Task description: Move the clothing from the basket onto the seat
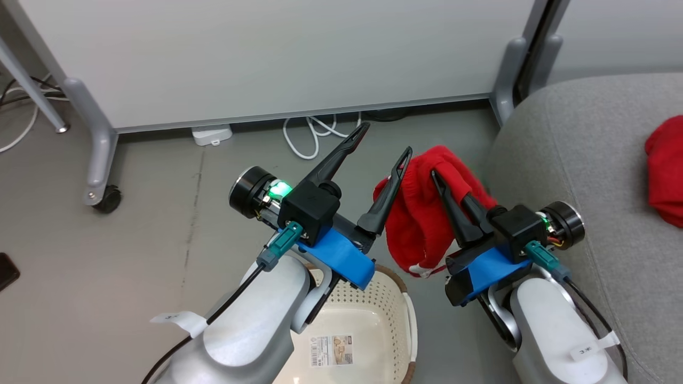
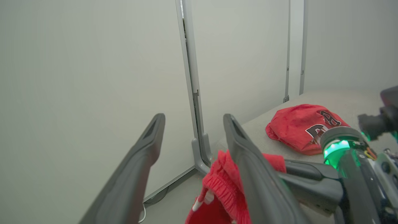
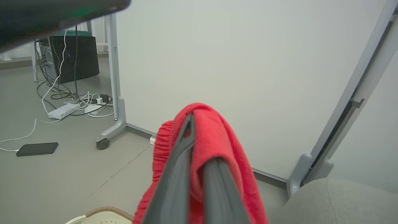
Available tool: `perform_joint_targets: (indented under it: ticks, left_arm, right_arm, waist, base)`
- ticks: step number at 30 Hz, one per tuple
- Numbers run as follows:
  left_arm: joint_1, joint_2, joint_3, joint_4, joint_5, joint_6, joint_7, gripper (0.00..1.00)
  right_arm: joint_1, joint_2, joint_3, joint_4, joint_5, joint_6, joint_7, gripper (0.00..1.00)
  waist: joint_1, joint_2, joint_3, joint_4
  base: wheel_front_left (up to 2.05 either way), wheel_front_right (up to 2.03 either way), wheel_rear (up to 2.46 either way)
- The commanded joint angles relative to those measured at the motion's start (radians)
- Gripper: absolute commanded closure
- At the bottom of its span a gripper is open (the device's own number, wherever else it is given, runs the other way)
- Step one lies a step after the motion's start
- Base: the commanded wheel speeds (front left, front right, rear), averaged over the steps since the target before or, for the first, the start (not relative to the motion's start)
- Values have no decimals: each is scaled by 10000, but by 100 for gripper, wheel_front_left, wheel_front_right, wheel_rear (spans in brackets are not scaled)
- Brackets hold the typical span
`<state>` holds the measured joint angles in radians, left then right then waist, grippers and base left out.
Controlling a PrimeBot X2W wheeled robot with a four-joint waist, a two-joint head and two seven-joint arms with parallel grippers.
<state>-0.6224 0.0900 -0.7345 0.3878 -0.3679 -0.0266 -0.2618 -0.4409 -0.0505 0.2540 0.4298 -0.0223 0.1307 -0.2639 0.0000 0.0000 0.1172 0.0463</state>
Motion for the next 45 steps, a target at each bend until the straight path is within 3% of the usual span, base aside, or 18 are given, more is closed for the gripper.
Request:
perform_joint_targets:
  ticks: [1,28,36,45]
  left_arm:
    - [-29,77,22,-36,54,7,-44,0]
    - [-378,226,-384,326,266,-162,-46,0]
    - [-462,116,-567,472,253,-185,-46,0]
    - [-615,198,-530,545,220,-188,-46,0]
  right_arm:
    - [122,5,-92,-129,-62,2,-7,100]
    - [624,-65,-1287,-1192,114,2,-7,100]
    - [967,-37,-1617,-1431,138,2,-7,100]
    - [921,1,-1701,-1653,211,2,-7,100]
  waist:
    - [0,0,136,-228]
    - [0,0,1148,-3375]
    - [0,0,1252,-3798]
    - [0,0,1471,-3733]
  base:
    - [0,0,0]
    - [0,0,0]
    - [0,0,0]
    - [0,0,0]
